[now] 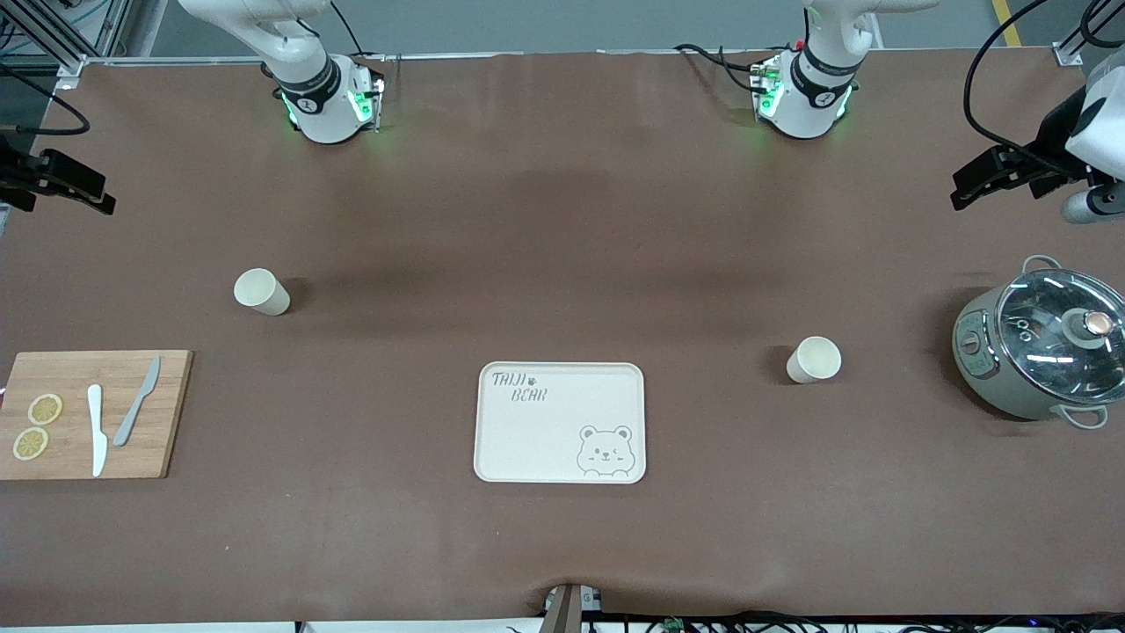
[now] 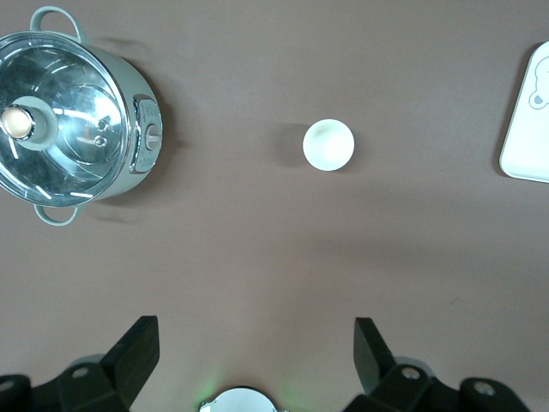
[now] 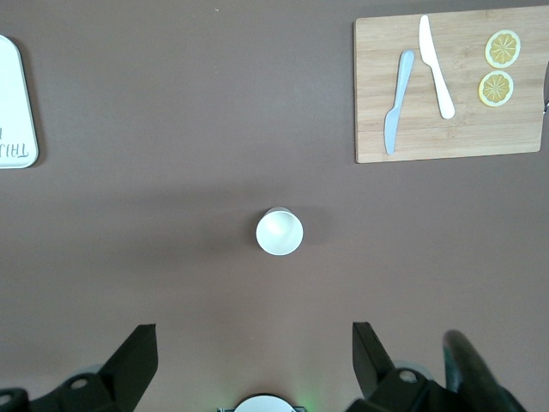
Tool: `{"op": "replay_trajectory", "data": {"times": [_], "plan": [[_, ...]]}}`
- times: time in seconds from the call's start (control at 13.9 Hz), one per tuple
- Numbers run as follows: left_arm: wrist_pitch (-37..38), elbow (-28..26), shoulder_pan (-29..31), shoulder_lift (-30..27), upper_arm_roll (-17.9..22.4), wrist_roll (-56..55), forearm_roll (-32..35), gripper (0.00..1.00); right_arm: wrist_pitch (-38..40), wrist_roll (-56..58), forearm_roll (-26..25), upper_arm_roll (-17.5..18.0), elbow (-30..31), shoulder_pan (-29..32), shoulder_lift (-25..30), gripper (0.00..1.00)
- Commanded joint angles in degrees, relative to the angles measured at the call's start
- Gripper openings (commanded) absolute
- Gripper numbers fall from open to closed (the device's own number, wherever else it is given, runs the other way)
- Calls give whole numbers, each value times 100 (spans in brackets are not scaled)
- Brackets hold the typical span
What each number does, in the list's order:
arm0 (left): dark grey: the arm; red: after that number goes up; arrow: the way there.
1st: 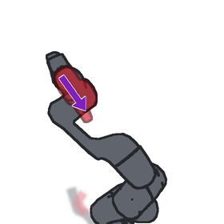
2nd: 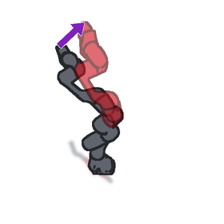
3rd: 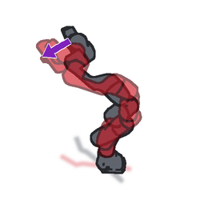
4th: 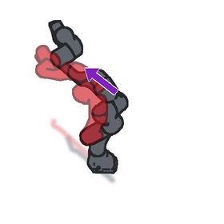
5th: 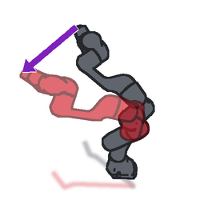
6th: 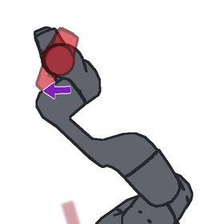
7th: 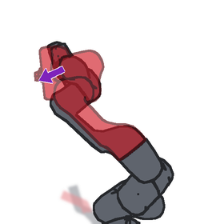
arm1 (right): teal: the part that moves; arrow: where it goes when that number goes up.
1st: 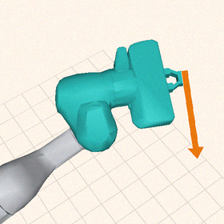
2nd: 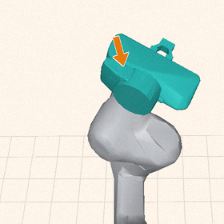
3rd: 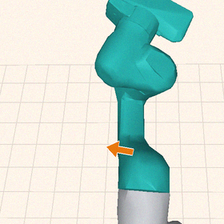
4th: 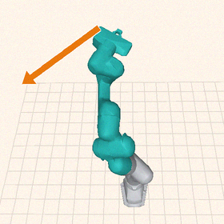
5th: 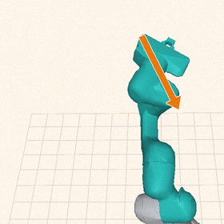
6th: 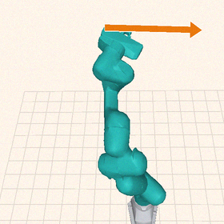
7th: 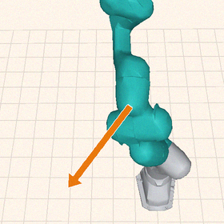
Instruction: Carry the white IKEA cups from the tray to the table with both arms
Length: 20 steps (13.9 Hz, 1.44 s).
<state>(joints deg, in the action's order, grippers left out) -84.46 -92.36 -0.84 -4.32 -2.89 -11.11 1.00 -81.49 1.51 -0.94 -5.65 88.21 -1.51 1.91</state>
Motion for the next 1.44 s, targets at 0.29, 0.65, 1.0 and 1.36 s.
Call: {"op": "replay_trajectory", "data": {"times": [0.29, 0.65, 1.0, 1.36], "plan": [[17, 122, 5, 37, 8, 74, -38, 100, -60, 78, 129, 38, 171, 168, 161, 100], [52, 113, 4, 37, -1, 92, -30, 100, -68, 175, 217, 46, 153, 186, 161, 100], [52, 104, -13, 45, -1, 100, -30, 100, -182, 210, 208, 64, 144, 159, 170, 100], [52, 95, -39, 37, -9, 92, -21, 100, -112, 210, 200, 29, 153, 212, 170, 100]]}}
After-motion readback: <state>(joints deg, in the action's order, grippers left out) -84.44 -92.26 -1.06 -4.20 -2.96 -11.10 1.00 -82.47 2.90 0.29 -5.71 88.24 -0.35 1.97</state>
